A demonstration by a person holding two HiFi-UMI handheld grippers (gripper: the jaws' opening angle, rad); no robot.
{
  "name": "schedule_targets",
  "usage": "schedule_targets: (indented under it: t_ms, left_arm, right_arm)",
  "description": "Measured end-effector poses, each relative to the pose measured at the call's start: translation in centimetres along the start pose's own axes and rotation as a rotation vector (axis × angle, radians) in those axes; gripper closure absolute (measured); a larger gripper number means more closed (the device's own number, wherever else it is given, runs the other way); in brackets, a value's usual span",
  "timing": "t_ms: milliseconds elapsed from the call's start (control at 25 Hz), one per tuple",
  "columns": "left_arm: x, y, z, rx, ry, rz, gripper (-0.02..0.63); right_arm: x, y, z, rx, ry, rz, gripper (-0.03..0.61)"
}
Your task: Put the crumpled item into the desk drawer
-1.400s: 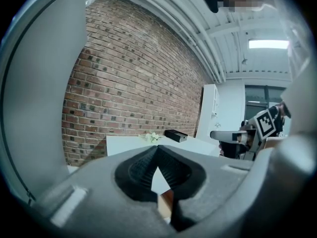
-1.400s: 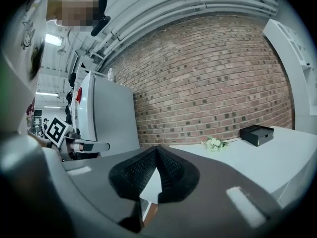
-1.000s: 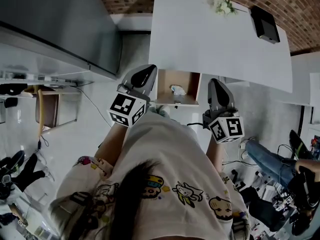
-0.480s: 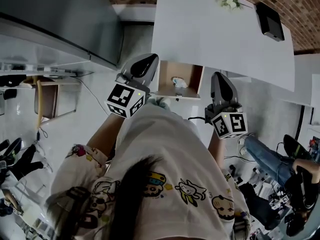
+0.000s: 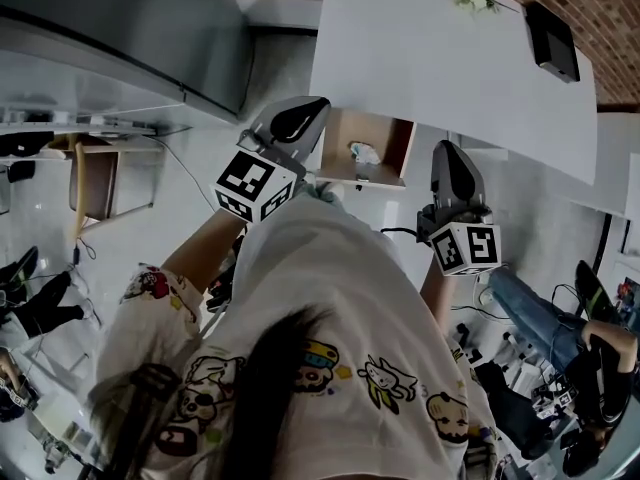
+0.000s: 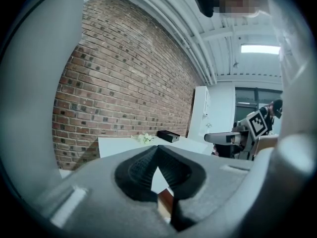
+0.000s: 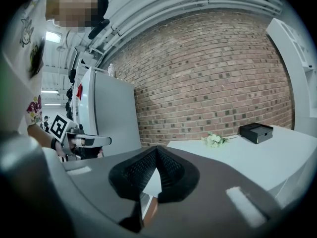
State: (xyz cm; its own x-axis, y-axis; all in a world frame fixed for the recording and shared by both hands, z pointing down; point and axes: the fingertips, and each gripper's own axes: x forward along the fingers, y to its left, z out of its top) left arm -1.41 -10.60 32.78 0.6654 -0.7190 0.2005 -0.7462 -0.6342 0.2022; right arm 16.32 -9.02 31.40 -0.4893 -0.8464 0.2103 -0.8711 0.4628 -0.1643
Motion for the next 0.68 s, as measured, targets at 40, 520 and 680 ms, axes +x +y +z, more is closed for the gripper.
schedule_targets:
  t_ms: [40,520,680]
  left_arm:
    - [0.0,-0.1,-0.1,0.001,0.003,-0.004,0.615]
    - [0.1,-0.8,-0.6,0.011,0.022,-0.022,0.614]
    - [0.0,-1.1,-0.7,0.013,0.033,-0.035,0.615]
  right_arm:
    - [0.0,0.0,-0.1,0.001,0.0,0.0,0.569]
    - [-0.8,-0.2,-0.6,0.007,0.002,0.0,0.569]
    - [-1.1,0.0,-0.6,0.005,0.003,-0.001,0.569]
